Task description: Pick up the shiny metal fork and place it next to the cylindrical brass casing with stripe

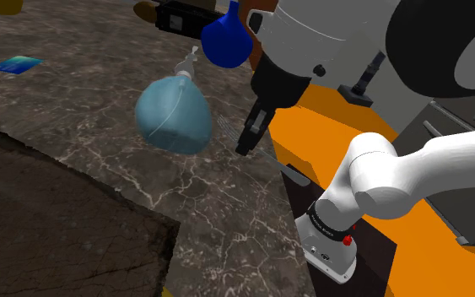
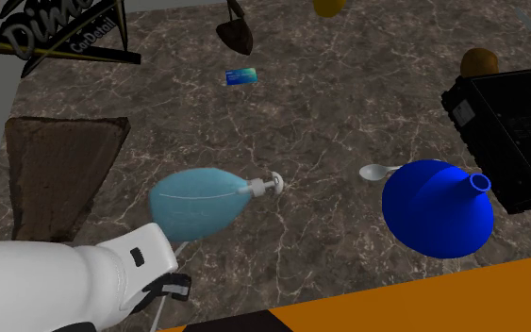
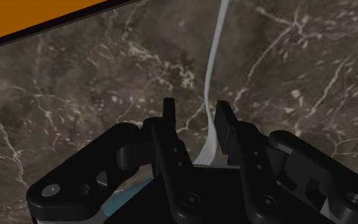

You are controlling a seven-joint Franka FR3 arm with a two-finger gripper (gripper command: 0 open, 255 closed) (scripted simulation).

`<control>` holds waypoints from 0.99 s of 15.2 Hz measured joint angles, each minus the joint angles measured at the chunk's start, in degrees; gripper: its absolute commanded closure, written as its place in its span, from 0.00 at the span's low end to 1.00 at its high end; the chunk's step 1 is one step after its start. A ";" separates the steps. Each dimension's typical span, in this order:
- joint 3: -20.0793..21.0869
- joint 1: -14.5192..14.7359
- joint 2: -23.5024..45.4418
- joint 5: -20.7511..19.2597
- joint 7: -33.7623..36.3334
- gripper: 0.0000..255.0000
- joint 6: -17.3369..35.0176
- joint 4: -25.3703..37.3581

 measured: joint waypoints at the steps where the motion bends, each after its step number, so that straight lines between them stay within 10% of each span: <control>1: 0.09 0.05 0.07 0.08 0.00 0.00 0.03 -0.22; 15: -1.03 -0.41 0.70 -0.97 0.23 0.00 -7.00 7.17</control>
